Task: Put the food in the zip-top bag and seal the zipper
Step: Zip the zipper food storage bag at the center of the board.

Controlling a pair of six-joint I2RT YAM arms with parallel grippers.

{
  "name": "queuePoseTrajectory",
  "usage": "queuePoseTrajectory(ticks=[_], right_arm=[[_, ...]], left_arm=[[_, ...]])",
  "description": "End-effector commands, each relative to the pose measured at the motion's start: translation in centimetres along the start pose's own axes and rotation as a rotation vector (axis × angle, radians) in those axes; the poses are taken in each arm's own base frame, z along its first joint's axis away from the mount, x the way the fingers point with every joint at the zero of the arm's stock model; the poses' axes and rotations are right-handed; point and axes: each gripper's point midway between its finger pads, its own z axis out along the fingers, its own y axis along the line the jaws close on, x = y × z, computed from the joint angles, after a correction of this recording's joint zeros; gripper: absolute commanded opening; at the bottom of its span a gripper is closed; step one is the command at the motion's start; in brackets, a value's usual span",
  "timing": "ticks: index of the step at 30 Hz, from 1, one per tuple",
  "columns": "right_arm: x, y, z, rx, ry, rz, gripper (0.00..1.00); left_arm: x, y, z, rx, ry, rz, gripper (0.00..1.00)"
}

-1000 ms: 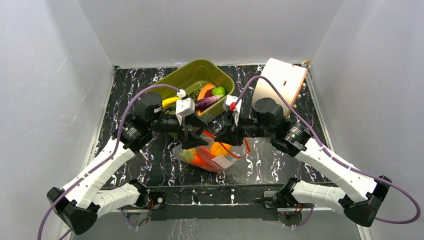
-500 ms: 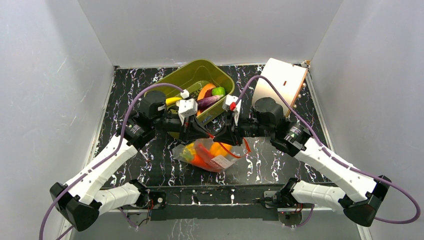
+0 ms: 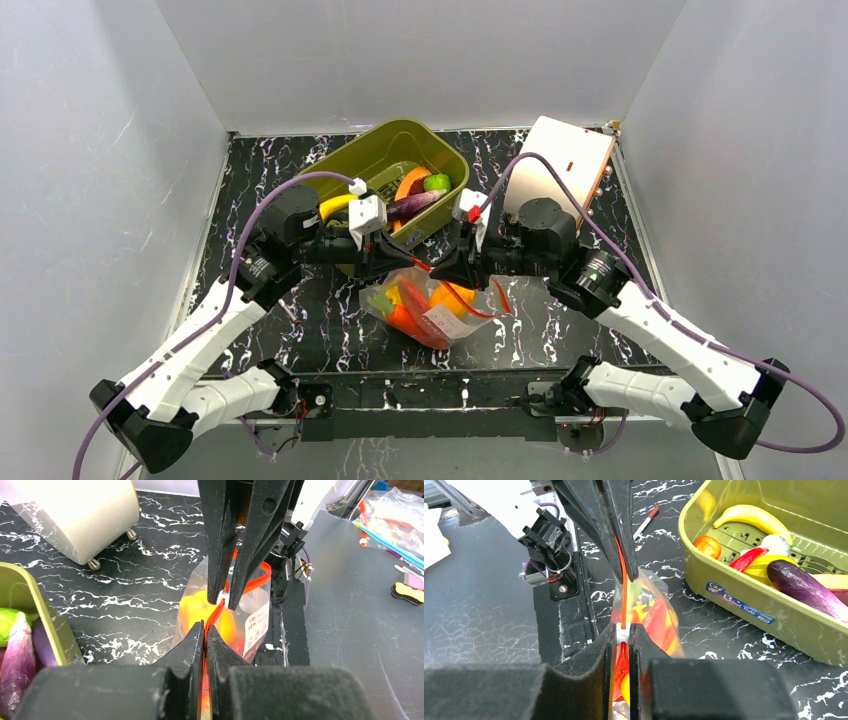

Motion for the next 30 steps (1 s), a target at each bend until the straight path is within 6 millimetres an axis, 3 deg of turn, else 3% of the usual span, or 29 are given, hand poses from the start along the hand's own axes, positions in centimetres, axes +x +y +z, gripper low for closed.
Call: queuePoseTrajectory(ticks=[1, 13, 23, 30], right_arm=[[0.3, -0.2, -1.1, 0.043, -0.001, -0.033, 0.00], [1.6, -0.5, -2.8, 0.111, 0.041, -0.017, 0.00], [2.7, 0.0, -5.2, 0.169, 0.060, 0.035, 0.00], [3.2, 0.7, -6.4, 0.188, 0.049, 0.092, 0.00]], left_arm=[[-3.5, 0.7, -1.4, -0.093, -0.086, 0.096, 0.00], [-4.2, 3.2, -3.8, -0.327, -0.079, 0.139, 0.00], [-4.5, 4.0, -5.3, -0.427, -0.076, 0.161, 0.00], [-4.1, 6.3, -6.5, -0.569, -0.049, 0.159, 0.00]])
